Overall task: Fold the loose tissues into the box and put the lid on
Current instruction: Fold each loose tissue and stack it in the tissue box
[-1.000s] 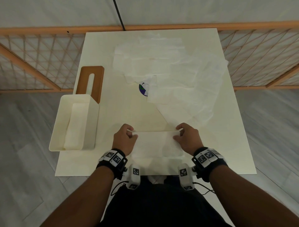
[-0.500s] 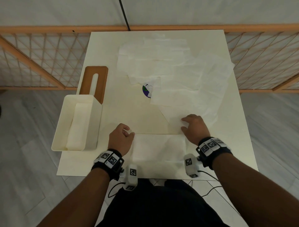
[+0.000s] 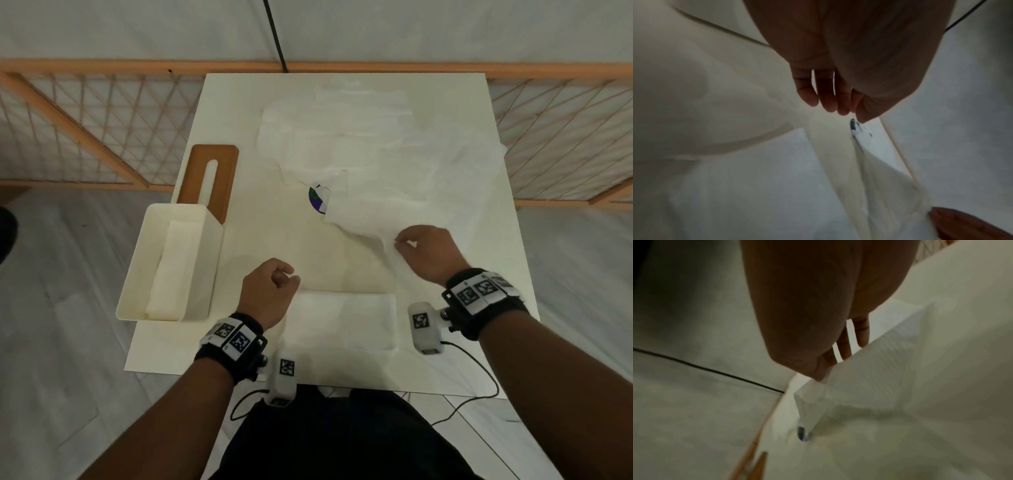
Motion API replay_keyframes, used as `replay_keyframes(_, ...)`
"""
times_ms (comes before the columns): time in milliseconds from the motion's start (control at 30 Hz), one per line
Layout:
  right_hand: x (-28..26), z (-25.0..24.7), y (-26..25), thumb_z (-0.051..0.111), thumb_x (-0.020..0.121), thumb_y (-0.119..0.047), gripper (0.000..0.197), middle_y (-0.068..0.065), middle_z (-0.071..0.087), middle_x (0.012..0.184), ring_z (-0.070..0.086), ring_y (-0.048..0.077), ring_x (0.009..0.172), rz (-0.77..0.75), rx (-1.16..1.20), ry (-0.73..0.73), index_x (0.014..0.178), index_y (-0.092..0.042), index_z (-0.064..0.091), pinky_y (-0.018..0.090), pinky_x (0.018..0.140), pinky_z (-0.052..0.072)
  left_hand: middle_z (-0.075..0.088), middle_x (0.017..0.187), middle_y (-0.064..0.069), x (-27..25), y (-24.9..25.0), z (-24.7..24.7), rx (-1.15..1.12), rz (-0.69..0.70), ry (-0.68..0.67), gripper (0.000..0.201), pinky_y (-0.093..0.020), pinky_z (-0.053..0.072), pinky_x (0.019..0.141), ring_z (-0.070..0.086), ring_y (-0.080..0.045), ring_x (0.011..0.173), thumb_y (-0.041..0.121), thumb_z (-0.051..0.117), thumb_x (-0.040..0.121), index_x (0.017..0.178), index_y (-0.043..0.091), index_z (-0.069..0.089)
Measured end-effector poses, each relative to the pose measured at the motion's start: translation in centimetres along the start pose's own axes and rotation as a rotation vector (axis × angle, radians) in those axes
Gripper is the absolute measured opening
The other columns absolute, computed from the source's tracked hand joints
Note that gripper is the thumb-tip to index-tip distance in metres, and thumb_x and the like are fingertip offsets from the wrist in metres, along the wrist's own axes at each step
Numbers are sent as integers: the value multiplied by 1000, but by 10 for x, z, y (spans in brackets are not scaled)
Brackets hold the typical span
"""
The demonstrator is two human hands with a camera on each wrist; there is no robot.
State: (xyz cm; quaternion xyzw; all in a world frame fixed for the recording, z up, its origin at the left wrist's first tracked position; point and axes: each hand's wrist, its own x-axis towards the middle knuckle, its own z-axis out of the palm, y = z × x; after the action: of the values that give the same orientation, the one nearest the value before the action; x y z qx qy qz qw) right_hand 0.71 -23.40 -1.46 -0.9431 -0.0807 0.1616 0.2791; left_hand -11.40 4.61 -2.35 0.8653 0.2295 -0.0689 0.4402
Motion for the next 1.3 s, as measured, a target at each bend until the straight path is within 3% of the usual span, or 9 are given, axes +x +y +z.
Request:
replay_keyframes(200, -3, -59, -22, 64, 94, -23, 19, -5, 71, 102, 60, 10, 97, 51, 160, 28, 100, -13, 79, 18, 83, 42, 66, 79, 7, 14, 33, 13, -61, 93, -64, 9, -4, 41, 65, 60, -4, 72, 20, 70, 88, 96, 20, 67)
replay_keyframes(333, -7, -75, -23, 63, 91, -22, 19, -4, 69, 81, 59, 11, 76, 82, 272, 104, 77, -14, 72, 22, 63, 42, 70, 84, 6, 17, 49, 23, -78, 120, -103, 9, -9, 42, 68, 63, -4, 79, 21, 70, 87, 96, 23, 67)
replay_keyframes(567, -12, -85, -36, 54, 95, -18, 23, -13, 52, 67, 44, 5, 62, 47, 398, 72, 74, -15, 58, 28, 63, 31, 70, 95, 10, 22, 63, 26, -126, 156, -120, 17, -3, 43, 68, 62, 5, 81, 18, 70, 87, 102, 21, 65)
replay_keyframes(700, -15, -86, -46, 53, 92, -21, 19, -4, 50, 71, 45, 13, 70, 51, 645, 32, 74, -17, 57, 31, 70, 34, 65, 117, 11, 27, 67, 25, -227, 124, -171, 38, -27, 52, 94, 65, -2, 102, 17, 74, 84, 117, 24, 57)
replay_keyframes(833, -19, -90, -53, 48, 98, -8, 27, -2, 55, 66, 52, 14, 61, 114, 1115, -1, 73, -15, 56, 26, 56, 41, 43, 142, 3, 30, 79, 19, -527, -56, -267, 87, -41, 41, 112, 48, -13, 127, 20, 79, 61, 138, 30, 40)
replay_keyframes(933, -21, -95, -59, 46, 100, -9, 30, 1, 57, 68, 55, 16, 61, 113, 1264, -30, 72, -14, 56, 24, 56, 46, 44, 127, -8, 27, 90, 15, -799, -181, -333, 98, -40, 35, 113, 50, -19, 115, 10, 73, 52, 139, 36, 36)
replay_keyframes(1100, -22, -92, -51, 48, 101, -10, 28, 2, 60, 70, 58, 18, 64, 205, 1203, 26, 75, -14, 58, 29, 63, 52, 61, 126, -10, 20, 102, -4, -1066, -44, -435, 100, -39, 50, 95, 60, -25, 111, 2, 70, 49, 143, 22, 43)
replay_keyframes(1200, -24, -81, -43, 47, 102, -11, 25, 5, 60, 75, 58, 20, 68, 282, 1155, 57, 79, -14, 58, 31, 65, 52, 73, 108, -9, 21, 105, -19, -917, 37, -408, 97, -33, 56, 81, 69, -21, 98, -13, 70, 65, 144, 32, 38)
replay_keyframes(1300, -27, -69, -39, 51, 103, -16, 12, 6, 69, 89, 67, 24, 82, 331, 1195, 60, 99, -12, 62, 38, 76, 57, 76, 101, -14, 16, 105, -25, -670, 107, -343, 85, -37, 58, 84, 72, -26, 98, -9, 66, 87, 144, 44, 31)
